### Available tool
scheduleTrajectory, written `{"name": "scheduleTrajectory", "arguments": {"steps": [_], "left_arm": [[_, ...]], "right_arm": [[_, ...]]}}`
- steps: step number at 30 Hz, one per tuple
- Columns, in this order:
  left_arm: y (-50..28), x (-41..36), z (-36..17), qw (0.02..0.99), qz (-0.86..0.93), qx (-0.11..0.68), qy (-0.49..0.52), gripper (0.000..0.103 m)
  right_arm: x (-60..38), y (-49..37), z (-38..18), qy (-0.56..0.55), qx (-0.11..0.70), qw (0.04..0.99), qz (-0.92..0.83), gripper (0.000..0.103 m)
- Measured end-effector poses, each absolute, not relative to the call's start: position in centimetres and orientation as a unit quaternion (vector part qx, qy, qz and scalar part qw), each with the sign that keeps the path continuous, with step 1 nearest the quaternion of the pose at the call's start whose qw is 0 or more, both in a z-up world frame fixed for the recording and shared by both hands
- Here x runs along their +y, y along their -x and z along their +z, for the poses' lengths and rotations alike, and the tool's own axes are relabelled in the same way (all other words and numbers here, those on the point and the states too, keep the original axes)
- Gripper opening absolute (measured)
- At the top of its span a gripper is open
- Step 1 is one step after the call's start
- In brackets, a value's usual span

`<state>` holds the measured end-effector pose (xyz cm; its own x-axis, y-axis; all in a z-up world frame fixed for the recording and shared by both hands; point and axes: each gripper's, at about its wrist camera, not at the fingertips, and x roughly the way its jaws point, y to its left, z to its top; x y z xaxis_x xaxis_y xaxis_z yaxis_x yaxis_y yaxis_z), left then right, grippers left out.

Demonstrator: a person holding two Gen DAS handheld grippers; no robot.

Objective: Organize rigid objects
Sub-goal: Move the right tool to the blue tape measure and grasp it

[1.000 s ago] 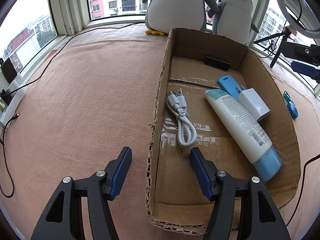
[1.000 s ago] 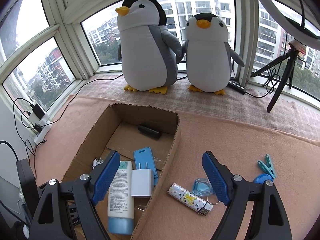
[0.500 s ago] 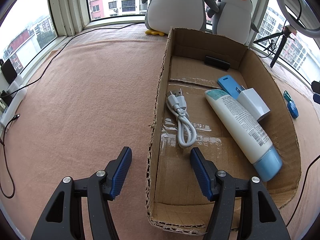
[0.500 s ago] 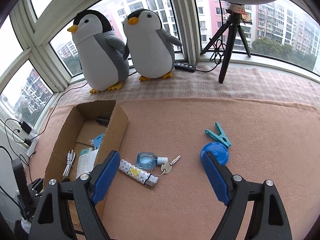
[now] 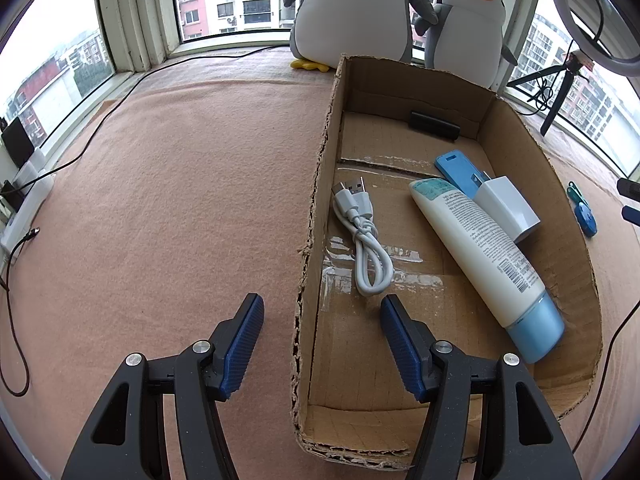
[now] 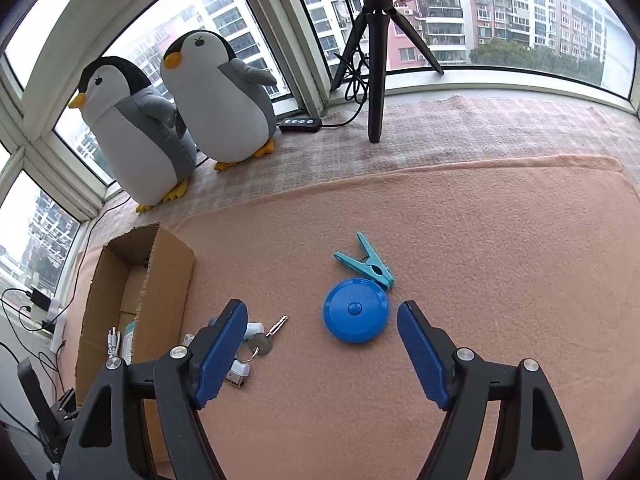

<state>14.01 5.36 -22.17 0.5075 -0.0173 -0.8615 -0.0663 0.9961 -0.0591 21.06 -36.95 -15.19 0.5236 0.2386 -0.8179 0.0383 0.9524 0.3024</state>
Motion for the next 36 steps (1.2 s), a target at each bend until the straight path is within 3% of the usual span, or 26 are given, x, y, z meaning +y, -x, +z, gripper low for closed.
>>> {"name": "scheduleTrajectory", "arguments": {"steps": [26,36], "left_arm": [[-14.0,5.3,-22.2,0.867,0.014,0.496,0.042,0.065],[-14.0,5.3,-22.2,0.867,0.014,0.496,0.043,0.065]], "right_arm": [[-34.0,-23.4,-20.9,-0.017,0.53,0.848,0.01,0.046],[-34.0,-23.3,-20.8,-0.017,0.53,0.848,0.014,0.046]]}}
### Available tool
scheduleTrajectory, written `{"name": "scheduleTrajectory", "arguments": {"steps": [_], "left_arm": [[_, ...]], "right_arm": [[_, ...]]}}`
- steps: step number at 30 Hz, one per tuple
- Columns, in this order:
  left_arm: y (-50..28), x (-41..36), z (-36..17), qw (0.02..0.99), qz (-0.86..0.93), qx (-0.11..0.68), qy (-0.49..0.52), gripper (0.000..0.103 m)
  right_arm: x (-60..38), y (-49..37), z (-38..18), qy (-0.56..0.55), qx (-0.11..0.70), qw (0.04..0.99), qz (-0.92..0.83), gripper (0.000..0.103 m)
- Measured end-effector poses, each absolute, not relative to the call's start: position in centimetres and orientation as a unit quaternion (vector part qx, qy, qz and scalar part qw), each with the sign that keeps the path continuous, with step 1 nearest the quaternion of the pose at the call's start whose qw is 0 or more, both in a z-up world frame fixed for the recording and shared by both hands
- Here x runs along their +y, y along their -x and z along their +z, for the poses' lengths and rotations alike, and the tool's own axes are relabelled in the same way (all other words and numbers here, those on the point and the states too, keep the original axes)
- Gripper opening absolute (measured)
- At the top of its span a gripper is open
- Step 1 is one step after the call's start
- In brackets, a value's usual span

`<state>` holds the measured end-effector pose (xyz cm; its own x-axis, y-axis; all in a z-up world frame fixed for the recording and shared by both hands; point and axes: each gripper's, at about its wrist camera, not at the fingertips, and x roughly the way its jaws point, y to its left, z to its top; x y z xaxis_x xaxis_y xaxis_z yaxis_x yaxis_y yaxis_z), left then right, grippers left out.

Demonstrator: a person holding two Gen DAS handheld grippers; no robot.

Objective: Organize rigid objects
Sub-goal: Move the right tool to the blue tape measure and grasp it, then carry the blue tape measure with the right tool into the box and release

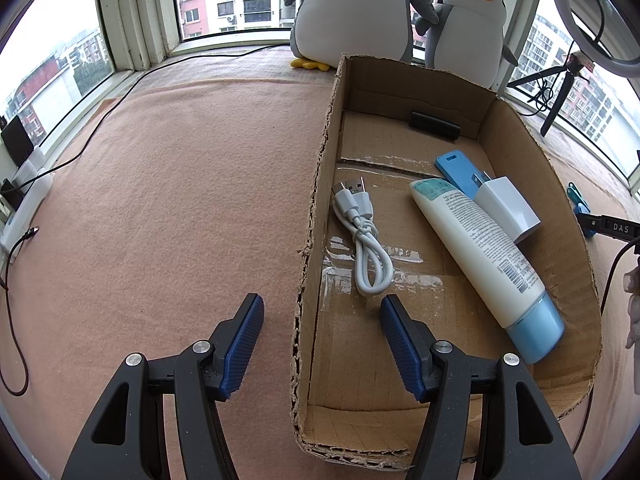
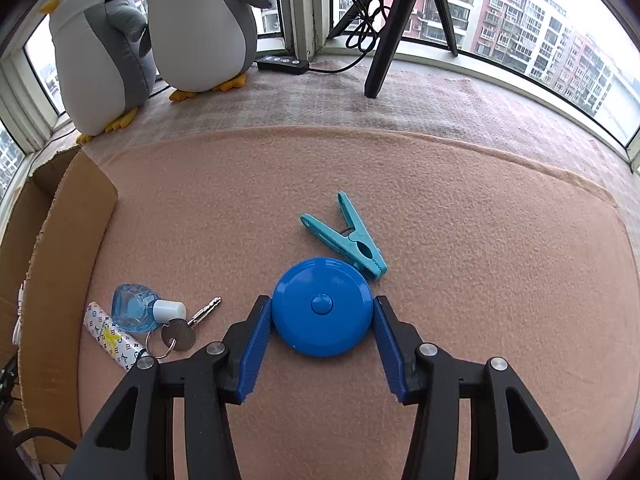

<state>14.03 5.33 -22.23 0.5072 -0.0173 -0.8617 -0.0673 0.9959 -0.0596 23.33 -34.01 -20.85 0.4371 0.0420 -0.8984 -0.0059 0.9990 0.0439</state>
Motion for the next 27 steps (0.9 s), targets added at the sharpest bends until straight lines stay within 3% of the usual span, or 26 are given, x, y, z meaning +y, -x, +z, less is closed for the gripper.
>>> {"name": "scheduleTrajectory", "arguments": {"steps": [16,27], "left_arm": [[-14.0,5.3,-22.2,0.867,0.015,0.496,0.042,0.065],[-14.0,5.3,-22.2,0.867,0.015,0.496,0.042,0.065]], "right_arm": [[-33.4,-21.7,-19.0,-0.032,0.512,0.858,0.031,0.046],[-28.7,-20.9,-14.1,-0.019,0.473,0.876,0.095,0.046]]}}
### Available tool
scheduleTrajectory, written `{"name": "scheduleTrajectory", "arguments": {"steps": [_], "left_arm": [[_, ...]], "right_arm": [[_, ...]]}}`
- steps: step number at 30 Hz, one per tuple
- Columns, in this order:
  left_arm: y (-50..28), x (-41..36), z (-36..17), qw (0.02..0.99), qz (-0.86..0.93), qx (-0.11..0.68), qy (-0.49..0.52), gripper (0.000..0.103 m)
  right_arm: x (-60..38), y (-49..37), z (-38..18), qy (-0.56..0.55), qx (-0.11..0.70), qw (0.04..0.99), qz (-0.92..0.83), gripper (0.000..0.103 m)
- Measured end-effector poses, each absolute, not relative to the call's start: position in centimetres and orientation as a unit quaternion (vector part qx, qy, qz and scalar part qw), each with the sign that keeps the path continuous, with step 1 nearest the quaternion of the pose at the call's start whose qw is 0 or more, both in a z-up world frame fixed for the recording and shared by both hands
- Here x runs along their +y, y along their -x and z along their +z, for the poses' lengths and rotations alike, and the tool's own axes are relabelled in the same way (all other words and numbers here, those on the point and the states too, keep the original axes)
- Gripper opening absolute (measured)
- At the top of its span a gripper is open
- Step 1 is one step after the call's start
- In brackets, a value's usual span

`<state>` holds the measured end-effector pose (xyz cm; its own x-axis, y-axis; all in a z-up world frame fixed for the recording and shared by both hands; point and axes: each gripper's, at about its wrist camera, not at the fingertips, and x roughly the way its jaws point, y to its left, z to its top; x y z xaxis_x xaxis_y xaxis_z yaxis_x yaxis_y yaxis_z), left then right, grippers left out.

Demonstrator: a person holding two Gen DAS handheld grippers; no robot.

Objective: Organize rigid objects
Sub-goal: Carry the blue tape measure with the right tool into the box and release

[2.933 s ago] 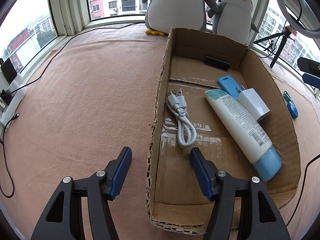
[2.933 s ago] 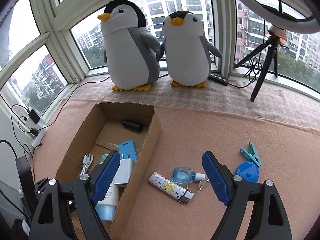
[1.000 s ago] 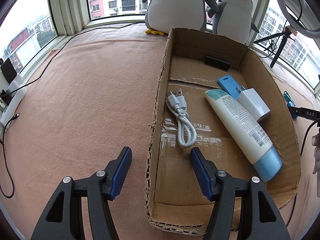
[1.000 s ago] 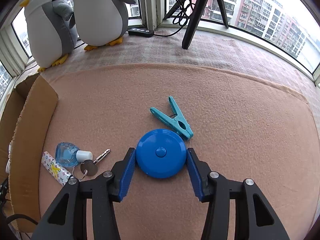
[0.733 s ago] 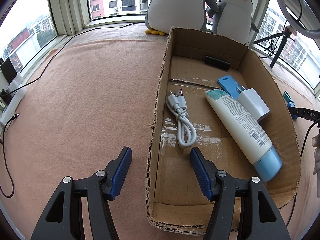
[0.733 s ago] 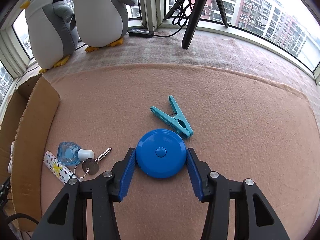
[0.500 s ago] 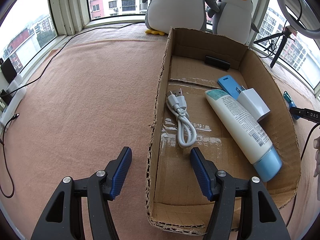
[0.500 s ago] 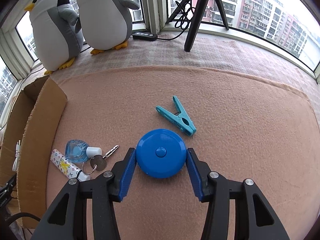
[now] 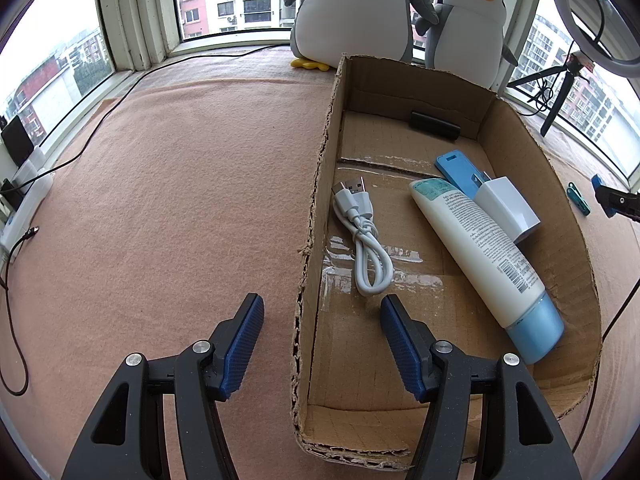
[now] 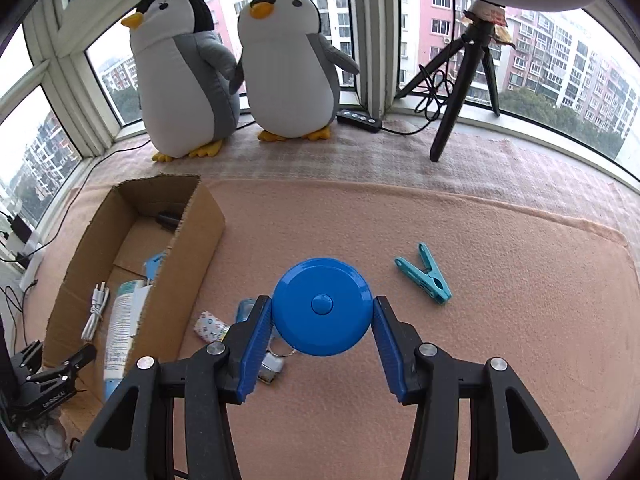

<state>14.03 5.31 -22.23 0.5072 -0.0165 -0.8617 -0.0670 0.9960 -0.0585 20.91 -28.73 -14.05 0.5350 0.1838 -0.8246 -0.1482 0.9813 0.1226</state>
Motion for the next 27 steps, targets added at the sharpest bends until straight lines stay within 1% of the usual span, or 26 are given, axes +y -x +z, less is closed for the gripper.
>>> {"name": "scheduleTrajectory", "arguments": {"steps": [5,11,19,27], "left_arm": [[-14.0,5.3,-22.2,0.867,0.014,0.496,0.043,0.065],[-14.0,5.3,-22.2,0.867,0.015,0.496,0.042,0.065],[-14.0,5.3,-22.3,0.867,0.014,0.496,0.043,0.065],[-14.0,5.4,-22.3,0.867,0.014,0.496,0.044,0.065]], "right_arm": [[-25.3,-20.9,-12.2,-0.01,0.458,0.879,0.136,0.046],[-21.3,-21.2,-11.4,0.003,0.45,0.875,0.176,0.046],[-17.0,-22.2,-11.7,0.016,0.452,0.867,0.209,0.046],[-14.7,-22.6,-12.0,0.018,0.456,0.86,0.227,0.046]]}}
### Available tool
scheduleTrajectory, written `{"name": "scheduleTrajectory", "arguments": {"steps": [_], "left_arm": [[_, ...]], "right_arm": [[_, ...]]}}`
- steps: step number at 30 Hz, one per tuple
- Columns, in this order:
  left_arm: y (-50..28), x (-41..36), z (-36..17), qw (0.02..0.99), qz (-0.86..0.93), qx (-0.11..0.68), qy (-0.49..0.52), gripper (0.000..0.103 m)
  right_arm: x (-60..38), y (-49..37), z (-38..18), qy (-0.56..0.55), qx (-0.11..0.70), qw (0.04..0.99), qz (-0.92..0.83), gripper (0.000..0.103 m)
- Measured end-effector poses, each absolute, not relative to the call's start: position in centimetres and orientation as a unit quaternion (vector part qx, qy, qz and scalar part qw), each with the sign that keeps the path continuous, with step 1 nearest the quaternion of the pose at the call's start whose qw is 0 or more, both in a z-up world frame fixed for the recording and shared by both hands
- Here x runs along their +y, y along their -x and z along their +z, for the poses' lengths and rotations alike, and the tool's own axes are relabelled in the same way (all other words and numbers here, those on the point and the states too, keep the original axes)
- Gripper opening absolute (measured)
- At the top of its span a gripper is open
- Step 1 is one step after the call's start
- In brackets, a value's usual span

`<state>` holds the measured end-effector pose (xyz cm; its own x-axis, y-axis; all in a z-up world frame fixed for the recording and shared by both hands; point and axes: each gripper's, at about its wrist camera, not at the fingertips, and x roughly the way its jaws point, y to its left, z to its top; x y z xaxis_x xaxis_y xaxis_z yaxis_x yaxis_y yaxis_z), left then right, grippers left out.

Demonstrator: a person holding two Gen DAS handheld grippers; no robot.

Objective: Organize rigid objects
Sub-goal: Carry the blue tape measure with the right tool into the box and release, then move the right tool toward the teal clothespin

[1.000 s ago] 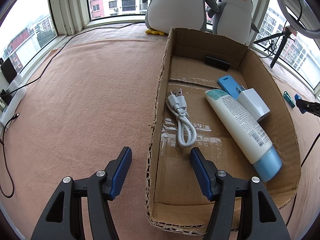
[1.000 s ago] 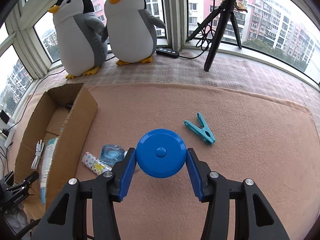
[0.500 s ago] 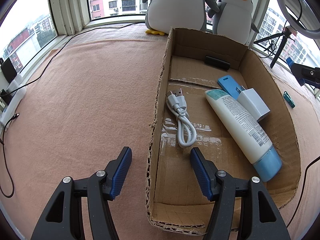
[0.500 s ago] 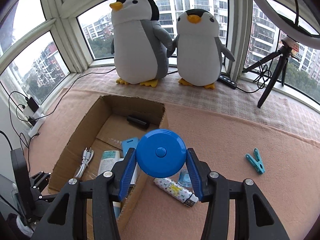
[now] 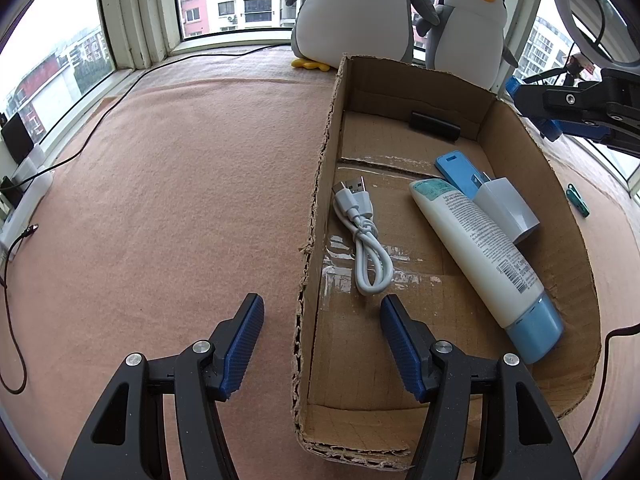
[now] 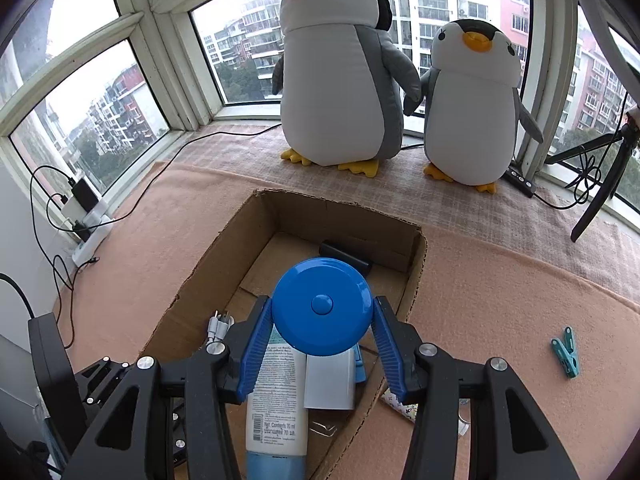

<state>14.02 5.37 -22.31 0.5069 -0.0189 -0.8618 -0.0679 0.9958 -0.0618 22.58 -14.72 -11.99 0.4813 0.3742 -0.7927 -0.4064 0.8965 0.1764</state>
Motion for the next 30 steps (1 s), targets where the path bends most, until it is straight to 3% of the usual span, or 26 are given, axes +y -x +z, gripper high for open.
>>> {"name": "scheduleTrajectory", "arguments": {"steps": [7,9,10,11,30], "left_arm": [[-14.0,5.4,-22.3,0.867,0.014,0.496,0.044,0.065],[-14.0,5.4,-22.3,0.867,0.014,0.497,0.044,0.065],[-14.0,5.4,-22.3,0.867,0.014,0.496,0.044,0.065],[-14.0,5.4,-22.3,0.867,0.014,0.496,0.044,0.065],[-14.0,5.2,-22.4,0.867,0.014,0.497,0.042,0.065]], "right_arm": [[-14.2,-23.1,-11.7,0.01,0.455,0.857,0.24,0.047],[-14.3,-23.2,-11.6,0.008,0.452,0.86,0.238,0.058],[-14.3,-23.3,-11.5,0.008,0.45,0.862,0.232,0.078],[-14.4,-23.3,-11.4,0.005,0.446,0.866,0.226,0.087],[-16.0,-22.9,-11.1,-0.007,0.441,0.872,0.214,0.087]]}}
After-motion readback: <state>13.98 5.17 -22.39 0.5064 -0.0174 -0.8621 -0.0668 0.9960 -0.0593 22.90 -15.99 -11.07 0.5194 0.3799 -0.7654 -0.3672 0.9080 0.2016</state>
